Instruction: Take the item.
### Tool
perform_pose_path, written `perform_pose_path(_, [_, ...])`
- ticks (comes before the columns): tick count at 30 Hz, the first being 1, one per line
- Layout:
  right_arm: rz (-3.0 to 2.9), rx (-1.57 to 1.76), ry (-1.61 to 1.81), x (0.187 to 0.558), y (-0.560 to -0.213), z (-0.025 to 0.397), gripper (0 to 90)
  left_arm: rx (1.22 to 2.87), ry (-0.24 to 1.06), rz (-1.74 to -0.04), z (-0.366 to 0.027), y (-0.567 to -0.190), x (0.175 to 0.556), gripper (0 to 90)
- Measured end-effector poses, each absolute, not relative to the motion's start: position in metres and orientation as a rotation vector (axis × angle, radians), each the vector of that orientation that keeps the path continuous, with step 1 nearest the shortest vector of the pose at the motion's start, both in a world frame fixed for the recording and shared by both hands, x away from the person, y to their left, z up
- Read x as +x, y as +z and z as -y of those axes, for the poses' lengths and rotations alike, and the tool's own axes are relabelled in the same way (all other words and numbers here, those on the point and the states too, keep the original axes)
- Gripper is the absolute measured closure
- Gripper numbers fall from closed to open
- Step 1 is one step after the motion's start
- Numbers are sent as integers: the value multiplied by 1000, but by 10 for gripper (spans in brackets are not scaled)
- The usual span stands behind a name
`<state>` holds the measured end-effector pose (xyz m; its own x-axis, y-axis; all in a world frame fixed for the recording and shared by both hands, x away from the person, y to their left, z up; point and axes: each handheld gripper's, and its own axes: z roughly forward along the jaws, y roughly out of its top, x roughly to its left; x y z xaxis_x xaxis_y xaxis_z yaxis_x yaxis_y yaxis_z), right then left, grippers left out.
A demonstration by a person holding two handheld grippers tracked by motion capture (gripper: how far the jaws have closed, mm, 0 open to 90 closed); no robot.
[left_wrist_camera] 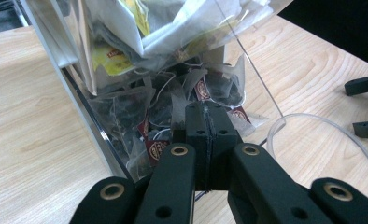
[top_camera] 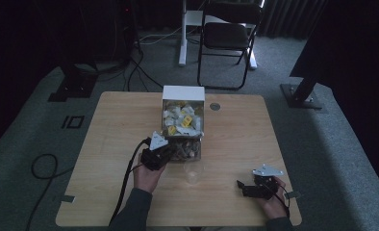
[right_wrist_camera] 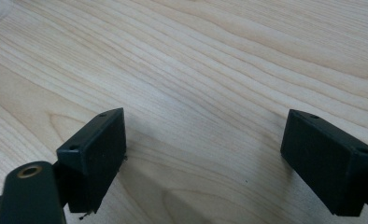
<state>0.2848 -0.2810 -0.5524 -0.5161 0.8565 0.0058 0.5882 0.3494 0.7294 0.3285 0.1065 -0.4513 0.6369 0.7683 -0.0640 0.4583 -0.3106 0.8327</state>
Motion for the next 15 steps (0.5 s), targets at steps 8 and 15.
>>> perform_pose_path(8, [-2240,1273,974,285,-552,281,140,1951,431,-953,-108,-446,327,900])
perform_pose_path(15, [-2240,1272,974,285,-552,281,140,1948,428,-946,-108,-444,327,900])
